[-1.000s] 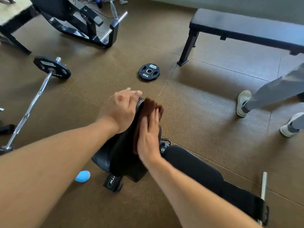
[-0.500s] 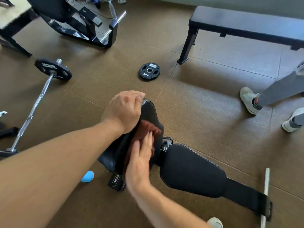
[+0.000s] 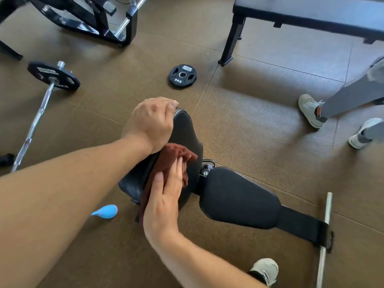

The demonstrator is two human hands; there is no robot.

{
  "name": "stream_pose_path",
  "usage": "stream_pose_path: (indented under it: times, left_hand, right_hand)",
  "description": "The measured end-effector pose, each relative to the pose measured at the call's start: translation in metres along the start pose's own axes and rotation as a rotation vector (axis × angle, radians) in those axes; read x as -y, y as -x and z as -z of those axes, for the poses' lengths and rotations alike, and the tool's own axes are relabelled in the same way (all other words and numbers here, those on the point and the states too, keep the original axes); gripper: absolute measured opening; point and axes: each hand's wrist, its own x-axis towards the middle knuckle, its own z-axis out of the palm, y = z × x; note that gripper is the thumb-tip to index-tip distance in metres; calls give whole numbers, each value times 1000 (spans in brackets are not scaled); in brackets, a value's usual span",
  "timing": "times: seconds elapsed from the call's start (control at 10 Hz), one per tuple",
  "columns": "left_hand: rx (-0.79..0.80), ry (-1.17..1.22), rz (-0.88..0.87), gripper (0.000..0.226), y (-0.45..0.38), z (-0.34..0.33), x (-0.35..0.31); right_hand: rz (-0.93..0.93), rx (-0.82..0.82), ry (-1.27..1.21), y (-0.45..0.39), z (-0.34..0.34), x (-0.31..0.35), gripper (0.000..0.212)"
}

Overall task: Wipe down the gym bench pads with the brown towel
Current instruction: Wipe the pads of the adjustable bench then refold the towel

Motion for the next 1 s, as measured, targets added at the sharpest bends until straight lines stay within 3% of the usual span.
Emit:
stream_pose_path:
  times: [0.1, 0.2, 0.3, 0.4, 0.5, 0.6, 0.7, 0.8, 0.9, 1.0]
  left_hand:
    - [-12, 3, -7, 53, -1, -1, 3]
    - [-13, -1, -5, 47, -2, -3, 5]
    - [-13, 1, 0, 47, -2, -3, 5]
    - [-13, -9, 7, 47, 0, -3, 3]
    - [2, -11, -2, 47, 2, -2, 0]
    - [-1, 3, 3, 53, 1, 0, 1]
    - [-18, 7, -5, 56, 0, 0, 1]
    - [-14, 16, 4, 54, -1, -2, 2]
    - [-29, 13, 3, 43, 2, -1, 0]
    - [-14, -41, -31, 39, 3, 2, -2]
  right_hand:
    - [-50, -115, -2, -70, 17, -20, 52]
    - [-378, -169, -47, -119, 29, -64, 76]
    - [-622, -192, -188, -100, 20, -106, 95]
    - [-633, -121, -232, -36, 5, -99, 80]
    - [-385, -37, -134, 3, -3, -49, 46]
    - [-80, -39, -73, -9, 4, -20, 47]
    - [-19, -148, -58, -74, 19, -29, 52]
    - [-267, -180, -118, -130, 30, -63, 61]
    - [-528, -226, -167, -118, 23, -108, 74]
    - [-586, -180, -218, -56, 5, -113, 72]
